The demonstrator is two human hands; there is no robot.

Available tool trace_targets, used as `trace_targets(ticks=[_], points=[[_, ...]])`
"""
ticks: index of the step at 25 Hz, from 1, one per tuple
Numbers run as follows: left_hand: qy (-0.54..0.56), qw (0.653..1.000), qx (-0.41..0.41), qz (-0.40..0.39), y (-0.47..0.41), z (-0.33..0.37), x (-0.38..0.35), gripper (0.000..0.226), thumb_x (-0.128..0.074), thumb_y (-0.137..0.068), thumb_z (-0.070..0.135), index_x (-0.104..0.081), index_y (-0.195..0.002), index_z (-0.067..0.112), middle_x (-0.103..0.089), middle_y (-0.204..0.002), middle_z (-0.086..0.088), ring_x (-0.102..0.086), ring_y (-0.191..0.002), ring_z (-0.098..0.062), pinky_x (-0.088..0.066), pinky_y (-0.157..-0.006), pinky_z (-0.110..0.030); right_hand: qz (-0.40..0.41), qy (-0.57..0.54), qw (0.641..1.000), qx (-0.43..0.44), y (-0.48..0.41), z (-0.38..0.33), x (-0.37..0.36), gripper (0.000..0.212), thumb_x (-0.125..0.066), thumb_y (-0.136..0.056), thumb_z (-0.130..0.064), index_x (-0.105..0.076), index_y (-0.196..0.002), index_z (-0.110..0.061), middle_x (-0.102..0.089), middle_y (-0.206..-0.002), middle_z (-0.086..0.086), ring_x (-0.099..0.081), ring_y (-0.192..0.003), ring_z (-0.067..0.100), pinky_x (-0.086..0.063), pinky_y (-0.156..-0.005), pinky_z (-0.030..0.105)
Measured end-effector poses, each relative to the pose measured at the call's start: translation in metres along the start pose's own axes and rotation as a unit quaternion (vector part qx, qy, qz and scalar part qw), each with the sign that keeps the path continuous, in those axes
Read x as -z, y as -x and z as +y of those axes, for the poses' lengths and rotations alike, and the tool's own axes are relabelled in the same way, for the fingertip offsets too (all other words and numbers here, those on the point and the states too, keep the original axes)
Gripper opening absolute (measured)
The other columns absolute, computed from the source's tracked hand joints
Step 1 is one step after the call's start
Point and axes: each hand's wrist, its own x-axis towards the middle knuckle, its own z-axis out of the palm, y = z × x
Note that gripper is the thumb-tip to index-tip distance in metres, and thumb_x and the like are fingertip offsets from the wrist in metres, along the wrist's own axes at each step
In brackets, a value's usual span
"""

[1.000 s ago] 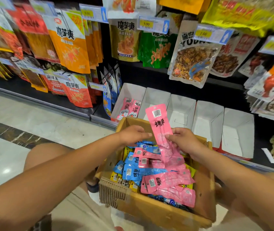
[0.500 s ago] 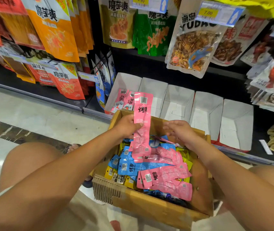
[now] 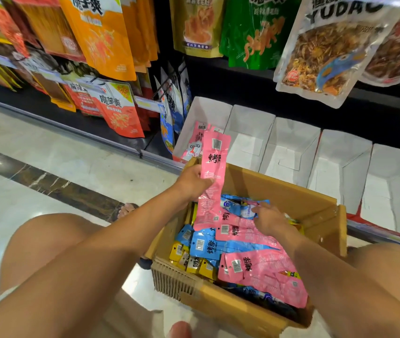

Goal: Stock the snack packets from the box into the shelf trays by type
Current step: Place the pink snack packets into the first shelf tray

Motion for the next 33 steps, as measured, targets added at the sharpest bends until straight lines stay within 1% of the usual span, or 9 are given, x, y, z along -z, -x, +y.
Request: trace_targets(ticks=[5,13,17,21,23,26,28,31,33], points=[[-0.009,1.0,-0.007,-0.007,-0.001,0.001,0.006,0.021,-0.066,-0.098,0.013,-0.067,-0.118,0.016,-0.074,-0.114,-0.008,-0.073,-0.097,-0.023,-0.059,-0.076,-0.032,-0.002,-0.008,1.0,-0.013,-0.019,-0.009,0.001,0.048,-0.052,-0.095,-0.026,-0.047,-0.143,-0.02,-0.045,-0.148,0.004,-0.044,-0.134,0.029,-0.04,-0.108,0.042],[0.016,1.0,-0.022,-0.014,0.001,0.006,0.01,0.017,-0.064,-0.099,0.011,-0.066,-0.115,0.016,-0.071,-0.107,-0.004,-0.069,-0.087,-0.015,-0.054,-0.065,-0.02,0.033,-0.137,0.99,-0.005,-0.006,0.008,0.034,0.038,-0.05,-0.101,-0.034,-0.06,-0.133,-0.018,-0.062,-0.132,0.012,-0.06,-0.115,0.031,-0.048,-0.094,0.034],[-0.004,1.0,-0.028,0.002,-0.002,0.011,0.0,0.02,-0.066,-0.097,0.012,-0.07,-0.117,0.014,-0.073,-0.111,-0.006,-0.071,-0.097,-0.025,-0.06,-0.082,-0.038,0.074,-0.215,0.973,0.028,0.033,0.016,0.067,0.023,-0.053,-0.099,-0.035,-0.069,-0.113,-0.025,-0.072,-0.111,0.003,-0.066,-0.091,0.021,-0.055,-0.084,0.036],[0.005,1.0,-0.028,0.002,0.0,0.021,-0.01,0.017,-0.066,-0.096,0.015,-0.071,-0.112,0.018,-0.075,-0.11,-0.011,-0.073,-0.098,-0.031,-0.062,-0.083,-0.046,0.204,-0.314,0.926,0.051,0.082,0.012,0.103,0.024,-0.061,-0.097,-0.025,-0.073,-0.117,-0.018,-0.071,-0.109,-0.003,-0.065,-0.092,0.006,-0.047,-0.077,0.016],[0.023,0.999,-0.027,0.003,-0.001,0.024,-0.013,0.016,-0.064,-0.097,0.016,-0.07,-0.11,0.022,-0.076,-0.106,-0.011,-0.073,-0.098,-0.035,-0.06,-0.088,-0.052,0.259,-0.398,0.879,0.045,0.102,0.013,0.116,0.019,-0.067,-0.093,-0.021,-0.075,-0.111,-0.019,-0.072,-0.103,-0.009,-0.066,-0.088,-0.004,-0.049,-0.073,0.009],[0.054,0.998,-0.032,0.009,-0.002,0.029,-0.018,0.017,-0.063,-0.096,0.017,-0.068,-0.107,0.028,-0.077,-0.098,-0.01,-0.074,-0.092,-0.037,-0.061,-0.084,-0.054,0.307,-0.515,0.8,0.029,0.116,0.017,0.133,0.014,-0.073,-0.088,-0.013,-0.075,-0.098,-0.022,-0.075,-0.096,-0.007,-0.072,-0.087,0.003,-0.056,-0.067,0.017],[0.075,0.997,-0.03,0.004,-0.002,0.032,-0.023,0.02,-0.062,-0.097,0.017,-0.067,-0.114,0.026,-0.077,-0.1,-0.01,-0.074,-0.092,-0.037,-0.061,-0.084,-0.053,0.326,-0.552,0.767,0.031,0.121,0.015,0.144,0.013,-0.074,-0.088,-0.011,-0.075,-0.095,-0.021,-0.076,-0.091,-0.004,-0.073,-0.081,0.005,-0.056,-0.063,0.019],[0.058,0.998,-0.035,-0.02,-0.003,0.037,-0.031,0.044,-0.063,-0.094,0.031,-0.058,-0.137,0.021,-0.07,-0.127,-0.006,-0.069,-0.112,-0.029,-0.056,-0.098,-0.053,0.309,-0.626,0.715,0.033,0.119,0.005,0.156,0.013,-0.075,-0.088,-0.01,-0.074,-0.101,-0.013,-0.076,-0.094,0.0,-0.075,-0.082,0.011,-0.061,-0.067,0.027],[0.058,0.997,-0.045,-0.032,-0.001,0.041,-0.036,0.053,-0.062,-0.095,0.038,-0.053,-0.144,0.02,-0.063,-0.139,-0.004,-0.061,-0.124,-0.024,-0.05,-0.105,-0.044,0.298,-0.662,0.687,0.038,0.115,-0.003,0.162,0.014,-0.075,-0.087,-0.008,-0.074,-0.101,-0.01,-0.076,-0.096,0.002,-0.075,-0.085,0.015,-0.062,-0.069,0.032]])
